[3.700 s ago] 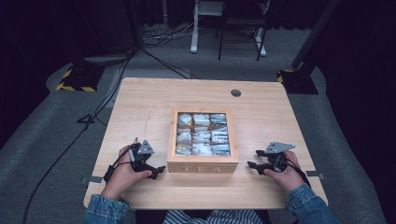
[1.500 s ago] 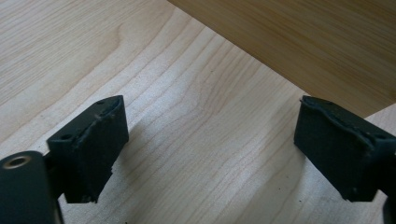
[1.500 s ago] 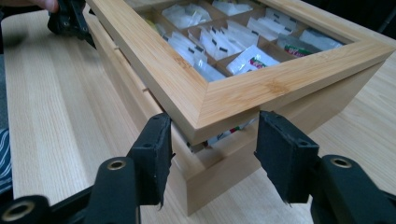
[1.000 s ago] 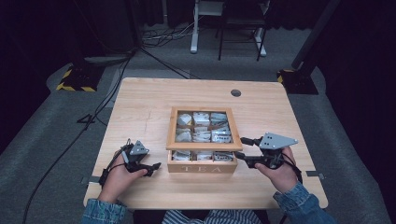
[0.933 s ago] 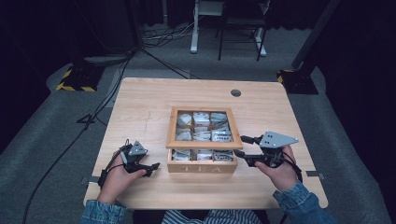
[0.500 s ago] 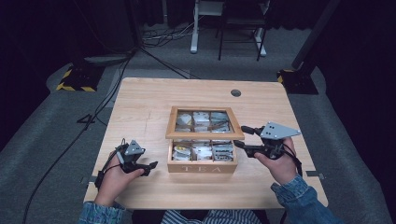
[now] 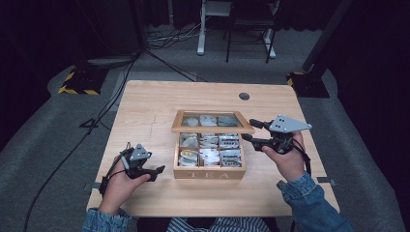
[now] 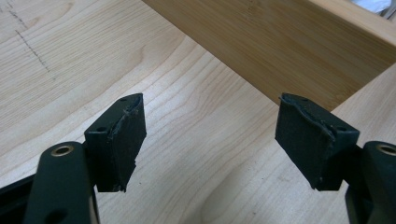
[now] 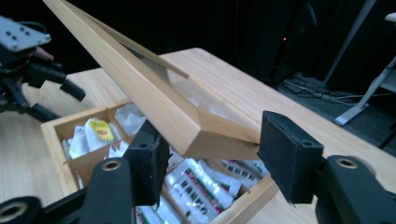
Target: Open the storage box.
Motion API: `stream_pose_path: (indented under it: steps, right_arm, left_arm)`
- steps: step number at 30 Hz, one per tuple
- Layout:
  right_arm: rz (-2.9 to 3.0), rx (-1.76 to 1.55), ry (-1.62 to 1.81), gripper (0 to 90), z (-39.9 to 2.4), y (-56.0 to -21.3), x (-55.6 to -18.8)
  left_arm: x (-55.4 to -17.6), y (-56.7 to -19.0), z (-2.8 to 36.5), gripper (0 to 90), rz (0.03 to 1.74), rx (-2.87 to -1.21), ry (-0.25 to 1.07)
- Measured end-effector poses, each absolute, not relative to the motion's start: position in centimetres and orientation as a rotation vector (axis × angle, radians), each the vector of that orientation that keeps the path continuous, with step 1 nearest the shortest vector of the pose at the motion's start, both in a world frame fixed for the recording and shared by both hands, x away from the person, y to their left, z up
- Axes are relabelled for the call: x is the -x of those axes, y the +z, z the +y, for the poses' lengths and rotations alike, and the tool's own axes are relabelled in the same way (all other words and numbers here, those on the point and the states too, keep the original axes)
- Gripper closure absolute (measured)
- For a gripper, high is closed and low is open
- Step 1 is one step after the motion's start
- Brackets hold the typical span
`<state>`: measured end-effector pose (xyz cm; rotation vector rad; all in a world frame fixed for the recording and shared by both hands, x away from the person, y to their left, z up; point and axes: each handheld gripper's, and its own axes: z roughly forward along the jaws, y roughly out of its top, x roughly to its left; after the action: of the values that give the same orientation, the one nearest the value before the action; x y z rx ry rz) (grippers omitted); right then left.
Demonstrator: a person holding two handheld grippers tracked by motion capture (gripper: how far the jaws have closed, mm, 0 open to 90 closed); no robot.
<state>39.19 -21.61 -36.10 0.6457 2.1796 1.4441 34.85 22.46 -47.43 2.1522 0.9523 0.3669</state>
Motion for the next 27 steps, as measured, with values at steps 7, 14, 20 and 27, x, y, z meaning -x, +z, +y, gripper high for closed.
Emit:
stream_pose_path:
  steps: [7, 14, 20, 27]
  right_arm:
    - [2.134, -0.664, 1.483, 48.4, -21.8, -35.2, -39.9]
    - [2.093, -0.698, 1.511, 55.5, -22.1, -34.9, -40.7]
    - [2.069, -0.707, 1.523, 56.2, -22.0, -34.7, -41.2]
    - [2.048, -0.727, 1.499, 57.5, -21.7, -34.2, -41.3]
  left_arm:
    - [-34.2, -46.9, 22.5, 25.7, 0.958, -2.143, 0.389]
    - [-34.2, -46.5, 22.2, 26.0, 0.953, -2.126, 0.387]
    - [-34.4, -46.5, 22.0, 25.9, 0.944, -2.136, 0.383]
    - [-34.5, -46.1, 22.0, 26.0, 0.937, -2.137, 0.4]
